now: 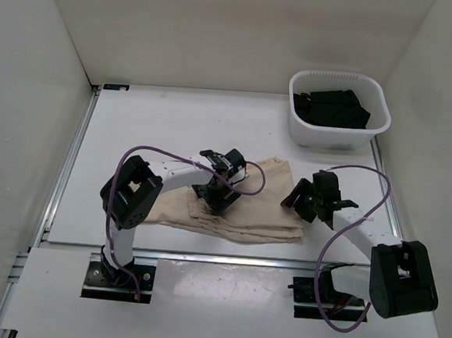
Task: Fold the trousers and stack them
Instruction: Fold the trousers
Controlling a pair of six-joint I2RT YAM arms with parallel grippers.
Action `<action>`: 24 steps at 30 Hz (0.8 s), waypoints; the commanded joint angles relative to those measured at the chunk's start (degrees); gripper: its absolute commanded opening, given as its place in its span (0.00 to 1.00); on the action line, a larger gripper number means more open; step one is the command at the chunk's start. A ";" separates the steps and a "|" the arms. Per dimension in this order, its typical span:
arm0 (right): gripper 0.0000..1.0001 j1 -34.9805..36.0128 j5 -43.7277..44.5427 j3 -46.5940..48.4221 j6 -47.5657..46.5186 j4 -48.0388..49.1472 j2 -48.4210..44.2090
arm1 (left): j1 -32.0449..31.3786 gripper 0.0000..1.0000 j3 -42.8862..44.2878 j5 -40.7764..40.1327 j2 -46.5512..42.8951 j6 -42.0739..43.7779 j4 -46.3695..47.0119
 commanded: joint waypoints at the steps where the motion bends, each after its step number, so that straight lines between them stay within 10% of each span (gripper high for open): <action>1: 0.60 0.57 -4.04 -2.63 -0.12 -0.85 3.69 | -0.55 0.90 2.51 -0.48 -0.33 -0.01 1.44; 2: 0.48 0.57 -4.05 -2.11 -0.12 -0.85 3.69 | -0.55 0.90 3.04 -0.48 -0.33 -0.01 0.75; 3: 0.09 0.57 -4.66 -2.11 -0.12 -1.80 3.69 | -0.55 0.91 3.74 -0.48 -1.12 -0.01 0.04; 4: 0.00 -0.38 -3.79 -1.32 -0.12 -2.94 3.08 | -0.55 0.91 4.62 -1.18 -2.25 -0.01 -0.48; 10: 0.00 -13.62 -1.86 4.12 -3.62 -19.45 -8.68 | 3.49 0.98 12.89 1.19 -8.67 -0.01 -7.77; 16: 0.00 -24.03 4.82 30.02 -19.34 -44.86 -10.13 | 14.47 1.00 -0.54 1.28 -15.80 -0.01 -6.39; 24: 0.00 12.32 11.86 62.13 -9.72 -54.72 14.01 | 18.44 1.00 -4.44 4.62 -11.59 -0.01 -1.63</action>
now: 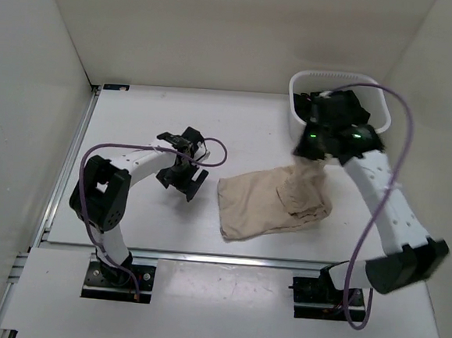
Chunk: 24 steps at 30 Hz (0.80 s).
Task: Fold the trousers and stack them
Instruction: Fold the trousers
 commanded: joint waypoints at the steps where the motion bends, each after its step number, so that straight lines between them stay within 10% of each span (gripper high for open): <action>1: 0.00 13.39 0.88 6.03 5.35 -6.34 10.91 | 0.17 1.00 1.78 2.61 0.41 0.01 3.39; 12: 0.00 36.96 -0.46 16.59 12.41 -4.92 35.00 | 11.94 1.00 2.40 5.58 3.58 0.01 3.40; 24: 0.00 31.88 8.94 1.05 21.80 0.69 19.03 | 5.71 1.00 1.35 38.03 -7.13 0.01 -3.63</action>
